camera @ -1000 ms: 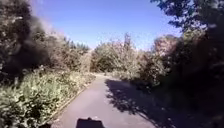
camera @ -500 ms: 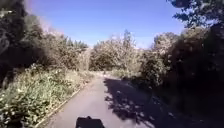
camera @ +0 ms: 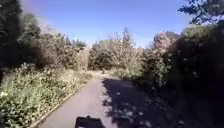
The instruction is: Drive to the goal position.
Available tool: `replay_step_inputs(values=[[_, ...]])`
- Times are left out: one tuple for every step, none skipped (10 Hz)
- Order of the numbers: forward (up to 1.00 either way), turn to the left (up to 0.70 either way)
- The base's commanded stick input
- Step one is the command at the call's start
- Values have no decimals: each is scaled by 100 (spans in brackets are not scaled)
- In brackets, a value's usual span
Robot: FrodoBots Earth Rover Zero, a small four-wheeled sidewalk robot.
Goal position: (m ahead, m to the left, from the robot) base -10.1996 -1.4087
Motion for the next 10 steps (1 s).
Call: replay_step_inputs(values=[[50,0],[50,0],[50,0],[50,0],[50,0],[50,0],[50,0],[50,0],[50,0],[50,0]])
